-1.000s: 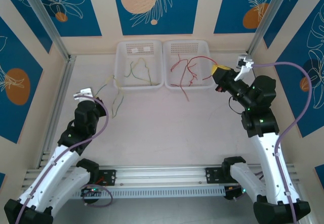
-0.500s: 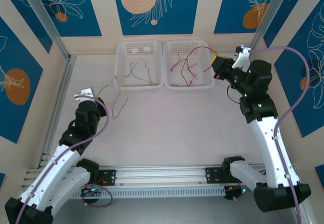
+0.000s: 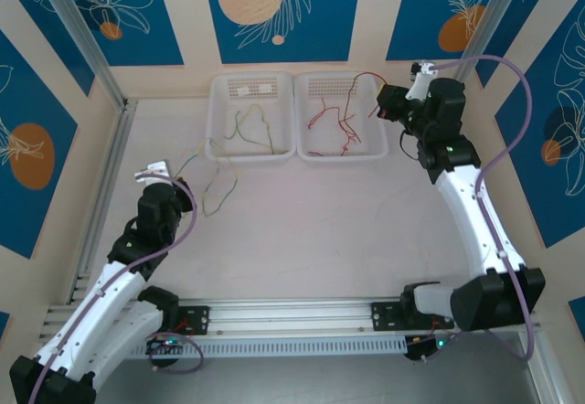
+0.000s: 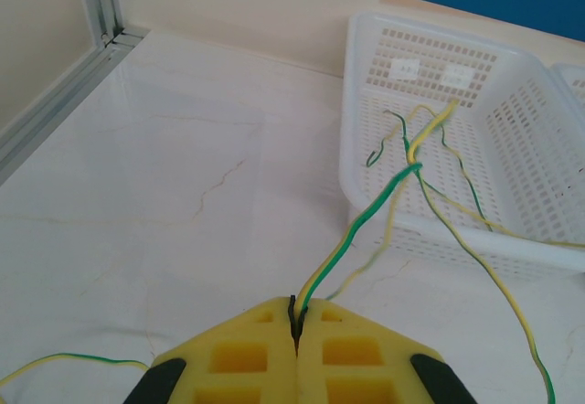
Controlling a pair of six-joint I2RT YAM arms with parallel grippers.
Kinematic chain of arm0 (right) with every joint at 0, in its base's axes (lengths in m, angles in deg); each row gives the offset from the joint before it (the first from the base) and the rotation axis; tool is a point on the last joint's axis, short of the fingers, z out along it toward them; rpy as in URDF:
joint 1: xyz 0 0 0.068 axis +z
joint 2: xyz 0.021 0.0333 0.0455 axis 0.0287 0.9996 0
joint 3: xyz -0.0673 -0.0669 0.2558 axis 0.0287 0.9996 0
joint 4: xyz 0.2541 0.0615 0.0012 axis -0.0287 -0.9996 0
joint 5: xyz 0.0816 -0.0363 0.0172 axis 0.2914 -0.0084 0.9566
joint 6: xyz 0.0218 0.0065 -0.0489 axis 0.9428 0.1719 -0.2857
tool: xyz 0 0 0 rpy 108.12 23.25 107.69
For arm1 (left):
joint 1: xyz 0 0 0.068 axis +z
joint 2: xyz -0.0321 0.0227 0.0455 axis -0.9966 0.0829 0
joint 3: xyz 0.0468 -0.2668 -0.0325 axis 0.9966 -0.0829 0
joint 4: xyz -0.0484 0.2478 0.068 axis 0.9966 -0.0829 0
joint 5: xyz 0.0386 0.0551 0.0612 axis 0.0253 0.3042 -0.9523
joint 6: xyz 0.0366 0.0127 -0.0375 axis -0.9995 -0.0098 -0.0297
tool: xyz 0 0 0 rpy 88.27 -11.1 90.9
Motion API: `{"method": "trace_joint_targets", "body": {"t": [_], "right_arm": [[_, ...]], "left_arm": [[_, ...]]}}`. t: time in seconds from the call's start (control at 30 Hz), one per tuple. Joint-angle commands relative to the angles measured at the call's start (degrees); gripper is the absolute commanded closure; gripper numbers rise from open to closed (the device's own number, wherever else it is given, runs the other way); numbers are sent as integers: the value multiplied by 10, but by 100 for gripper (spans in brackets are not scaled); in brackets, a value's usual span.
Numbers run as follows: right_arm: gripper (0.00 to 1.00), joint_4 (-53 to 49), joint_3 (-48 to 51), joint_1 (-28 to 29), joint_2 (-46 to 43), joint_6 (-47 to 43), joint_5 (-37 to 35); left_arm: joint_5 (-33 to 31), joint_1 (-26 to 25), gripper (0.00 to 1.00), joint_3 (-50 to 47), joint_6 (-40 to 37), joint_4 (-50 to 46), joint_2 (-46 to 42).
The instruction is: Untangle the cables
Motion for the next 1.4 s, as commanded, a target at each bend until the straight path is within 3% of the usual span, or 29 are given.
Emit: {"method": "trace_joint_targets", "body": {"t": [0.0,0.27,0.4,0.63,0.73,0.87,0.9,1.17,1.37], "right_arm": [[100,5,-30,-4,50,-10,-20],[100,11,-104,4,243,-36,-3],[100,-13,-165,21,347,-43,-50],[100,-65,-273,55,489,-60,-114],[88,-82,-296,72,512,-80,-156],[58,-99,-303,82,509,-86,-185],[54,-102,-301,83,504,-87,-190],[37,-117,-271,101,400,-98,-255],[33,-63,-181,147,257,-141,-263]], "left_arm": [[8,7,100,-8,14,11,-9],[0,7,100,-12,10,-4,-29],[1,7,100,-23,20,-11,-40],[62,5,100,-26,13,15,-30],[69,2,100,-3,-4,-1,-20],[59,1,100,8,-15,-14,-31],[59,1,100,8,-17,-16,-34],[76,1,100,18,-20,-28,-37],[93,0,100,50,-22,-41,-51]]}}
